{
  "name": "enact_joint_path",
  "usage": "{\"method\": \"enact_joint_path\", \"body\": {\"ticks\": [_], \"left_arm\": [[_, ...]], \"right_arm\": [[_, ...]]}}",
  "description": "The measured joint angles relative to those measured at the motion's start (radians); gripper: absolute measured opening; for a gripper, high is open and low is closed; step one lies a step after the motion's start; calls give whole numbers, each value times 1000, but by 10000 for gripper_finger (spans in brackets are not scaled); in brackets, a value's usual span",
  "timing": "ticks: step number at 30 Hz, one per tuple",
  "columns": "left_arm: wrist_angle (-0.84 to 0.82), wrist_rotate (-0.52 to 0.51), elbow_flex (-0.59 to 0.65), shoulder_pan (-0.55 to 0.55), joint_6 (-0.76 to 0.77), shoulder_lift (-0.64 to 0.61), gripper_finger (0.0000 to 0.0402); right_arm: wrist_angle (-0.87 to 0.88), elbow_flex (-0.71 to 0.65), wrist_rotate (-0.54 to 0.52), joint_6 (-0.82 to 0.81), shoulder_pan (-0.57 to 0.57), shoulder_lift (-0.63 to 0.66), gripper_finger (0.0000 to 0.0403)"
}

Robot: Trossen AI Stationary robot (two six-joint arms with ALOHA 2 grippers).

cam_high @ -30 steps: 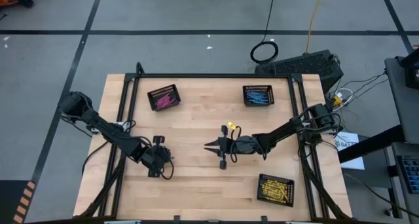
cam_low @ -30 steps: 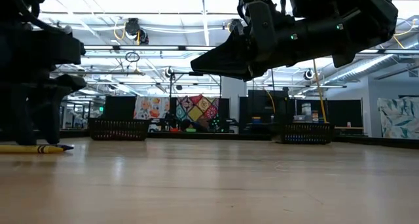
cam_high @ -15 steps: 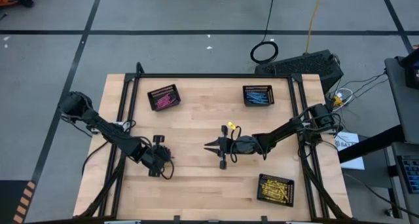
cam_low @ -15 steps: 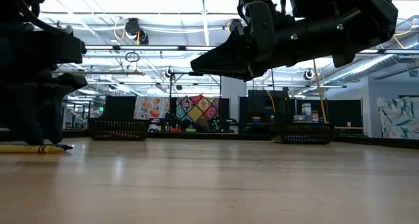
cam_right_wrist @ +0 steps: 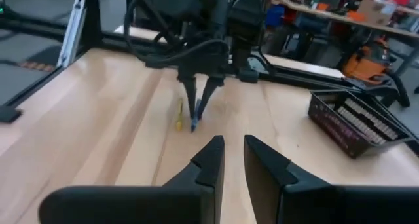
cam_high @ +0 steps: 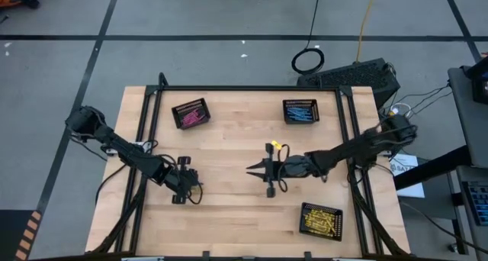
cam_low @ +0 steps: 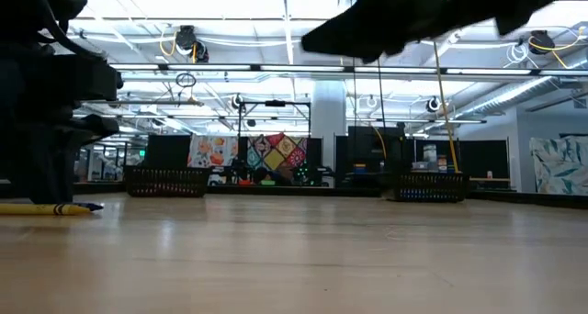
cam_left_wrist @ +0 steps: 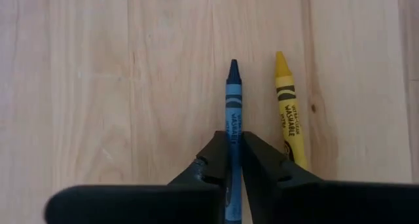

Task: Sort crayons
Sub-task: Put the blue crayon into the top right black bin

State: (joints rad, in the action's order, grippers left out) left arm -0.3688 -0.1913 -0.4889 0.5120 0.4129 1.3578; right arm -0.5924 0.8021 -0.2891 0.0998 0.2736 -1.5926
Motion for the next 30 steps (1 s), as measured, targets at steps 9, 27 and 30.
{"method": "enact_joint_path", "body": {"ticks": [9, 27, 30], "left_arm": [[91, -68, -30, -30, -9, 5, 7], [891, -288, -18, -124, -386, 0, 7], [999, -288, -13, -144, -454, 0, 7]], "right_arm": [[317, 0, -257, -80, 62, 175, 43], [-279, 0, -43, -287, 0, -249, 131], [-334, 0, -43, -199, 0, -235, 162]]}}
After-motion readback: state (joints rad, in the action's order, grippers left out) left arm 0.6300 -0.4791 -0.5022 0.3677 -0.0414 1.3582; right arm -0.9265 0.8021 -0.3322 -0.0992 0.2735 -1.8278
